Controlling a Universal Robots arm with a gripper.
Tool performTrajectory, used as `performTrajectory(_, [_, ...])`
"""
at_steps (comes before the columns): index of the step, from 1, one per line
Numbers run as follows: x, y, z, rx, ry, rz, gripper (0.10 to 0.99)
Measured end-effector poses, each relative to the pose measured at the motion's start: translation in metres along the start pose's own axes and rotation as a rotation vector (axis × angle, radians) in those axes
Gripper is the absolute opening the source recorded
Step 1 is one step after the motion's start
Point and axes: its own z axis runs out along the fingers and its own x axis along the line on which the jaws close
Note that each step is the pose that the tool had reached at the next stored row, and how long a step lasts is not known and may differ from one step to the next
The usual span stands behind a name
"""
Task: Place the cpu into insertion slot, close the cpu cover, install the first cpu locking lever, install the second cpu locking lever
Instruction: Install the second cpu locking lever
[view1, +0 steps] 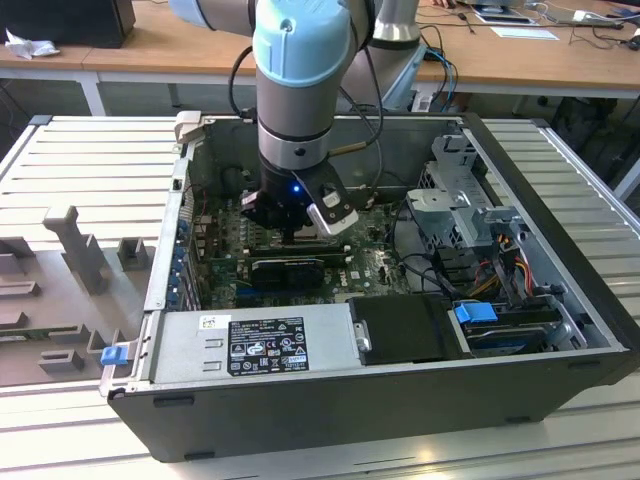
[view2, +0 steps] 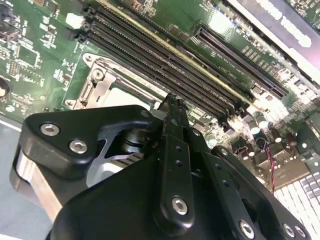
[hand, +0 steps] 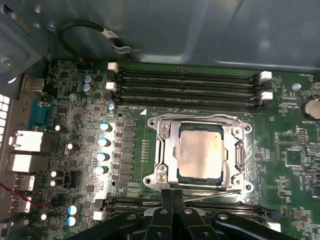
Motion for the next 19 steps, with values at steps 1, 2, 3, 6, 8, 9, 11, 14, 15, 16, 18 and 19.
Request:
performTrajectory(1, [0.0014,-0.0007,0.0021,-0.005,0.0006,-0.004,0.106])
performTrajectory(2, [0.0020,-0.0013,0.0034,-0.009,0.0009,-0.007,0.106])
performTrajectory(3, [0.0026,-0.0020,0.0041,-0.012,0.0010,-0.008,0.106])
performTrajectory(6, [0.0062,-0.0063,0.0049,-0.027,-0.0010,-0.010,0.106])
performTrajectory(8, [0.0094,-0.0103,0.0056,-0.034,-0.0027,-0.011,0.106])
performTrajectory(9, [0.0105,-0.0112,0.0055,-0.036,-0.0033,-0.012,0.106])
performTrajectory(11, [0.0125,-0.0127,0.0055,-0.040,-0.0039,-0.012,0.106])
performTrajectory(14, [0.0137,-0.0136,0.0076,-0.047,-0.0045,-0.013,0.106])
performTrajectory(15, [0.0139,-0.0137,0.0084,-0.050,-0.0047,-0.013,0.106])
performTrajectory(16, [0.0140,-0.0139,0.0095,-0.052,-0.0050,-0.013,0.106])
performTrajectory(18, [0.0155,-0.0142,0.0110,-0.062,-0.0060,-0.013,0.106])
performTrajectory(19, [0.0161,-0.0142,0.0115,-0.066,-0.0063,-0.013,0.106])
